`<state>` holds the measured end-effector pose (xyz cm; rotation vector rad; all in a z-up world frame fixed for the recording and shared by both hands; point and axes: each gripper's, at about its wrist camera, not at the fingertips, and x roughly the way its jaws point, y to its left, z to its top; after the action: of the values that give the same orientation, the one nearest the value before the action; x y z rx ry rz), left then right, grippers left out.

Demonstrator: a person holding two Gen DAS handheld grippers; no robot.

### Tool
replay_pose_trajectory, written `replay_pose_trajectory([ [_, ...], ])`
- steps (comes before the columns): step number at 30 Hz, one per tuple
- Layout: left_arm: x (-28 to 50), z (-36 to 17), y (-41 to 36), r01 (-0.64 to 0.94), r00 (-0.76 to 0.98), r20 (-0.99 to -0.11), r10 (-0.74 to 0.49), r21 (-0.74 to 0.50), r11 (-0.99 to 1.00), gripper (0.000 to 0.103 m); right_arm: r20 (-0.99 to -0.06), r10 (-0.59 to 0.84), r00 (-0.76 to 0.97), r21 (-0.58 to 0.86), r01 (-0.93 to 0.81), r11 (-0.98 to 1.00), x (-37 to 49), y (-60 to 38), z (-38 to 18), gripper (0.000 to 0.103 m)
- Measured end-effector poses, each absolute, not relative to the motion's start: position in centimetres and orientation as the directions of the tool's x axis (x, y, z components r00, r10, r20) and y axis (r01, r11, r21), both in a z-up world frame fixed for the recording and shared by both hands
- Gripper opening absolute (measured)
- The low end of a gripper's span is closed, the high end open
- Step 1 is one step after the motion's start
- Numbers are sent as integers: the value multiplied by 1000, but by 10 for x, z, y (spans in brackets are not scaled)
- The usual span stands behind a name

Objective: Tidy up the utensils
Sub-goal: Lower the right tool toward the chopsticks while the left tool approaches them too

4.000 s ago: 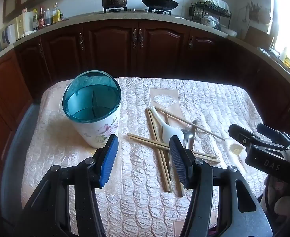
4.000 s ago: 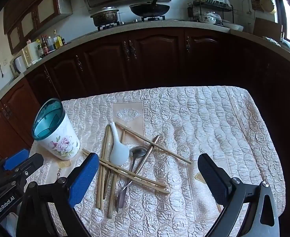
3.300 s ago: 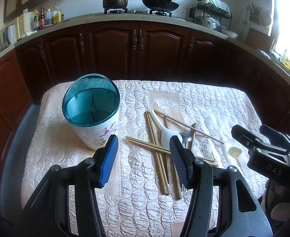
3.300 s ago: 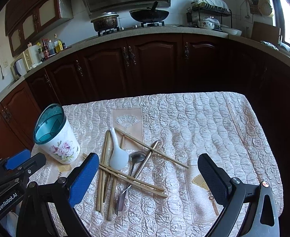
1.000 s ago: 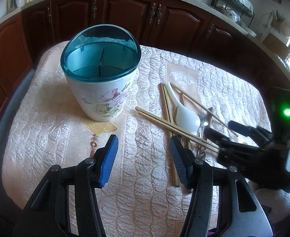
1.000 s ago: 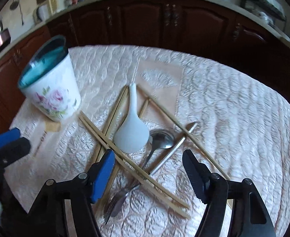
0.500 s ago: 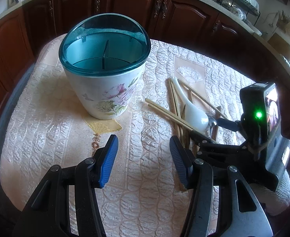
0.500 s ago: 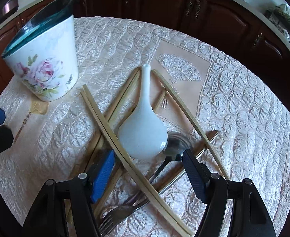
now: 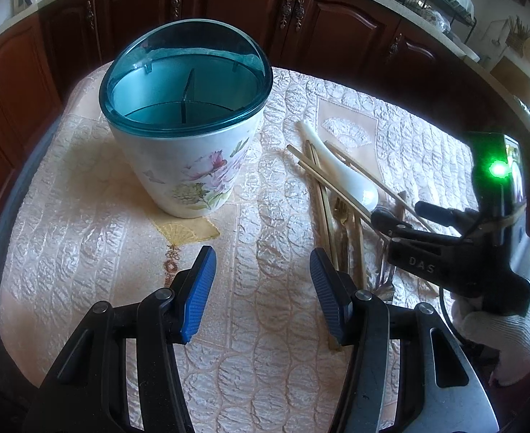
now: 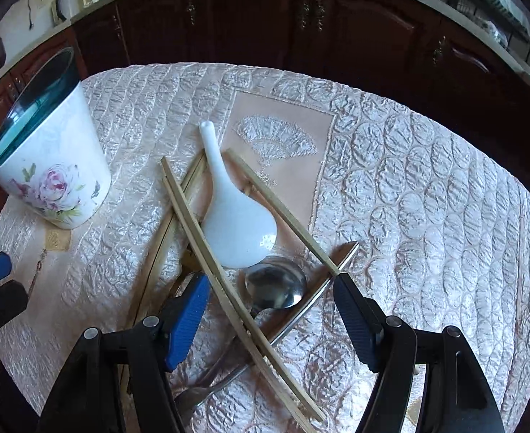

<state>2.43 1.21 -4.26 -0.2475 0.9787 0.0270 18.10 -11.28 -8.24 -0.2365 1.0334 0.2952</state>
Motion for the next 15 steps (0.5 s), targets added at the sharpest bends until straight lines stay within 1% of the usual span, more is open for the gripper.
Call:
replay_pose_trajectory([
  [1, 24, -42, 11, -133, 560, -824, -90, -196, 972, 54, -870, 131, 475, -52, -353, 934, 183, -113, -82, 70],
  [3, 24, -41, 11, -128, 562, -822, -90, -194, 973, 54, -878, 122, 463, -57, -354, 933, 183, -114, -84, 62],
  [4, 24, -41, 10, -126, 563, -822, -90, -193, 973, 54, -882, 126, 453, -49, -354, 934, 173, -117, -88, 56],
  [6, 24, -41, 10, -124, 562, -822, -92, -194, 973, 54, -880, 171, 443, 12, -339, 941, 162, -129, -90, 51],
  [8, 24, -41, 10, -124, 559, -824, -92, -193, 973, 54, -877, 200, 437, 59, -316, 947, 161, -140, -93, 39],
  [10, 24, -41, 9, -124, 557, -826, -93, -192, 973, 54, -876, 207, 436, 73, -304, 950, 162, -146, -93, 39],
  [13, 24, -41, 6, -114, 555, -826, -97, -191, 975, 54, -879, 154, 451, 24, -280, 960, 160, -154, -95, 37],
  [15, 24, -42, 4, -107, 554, -827, -100, -190, 976, 54, -877, 156, 455, 42, -250, 967, 159, -166, -94, 37],
])
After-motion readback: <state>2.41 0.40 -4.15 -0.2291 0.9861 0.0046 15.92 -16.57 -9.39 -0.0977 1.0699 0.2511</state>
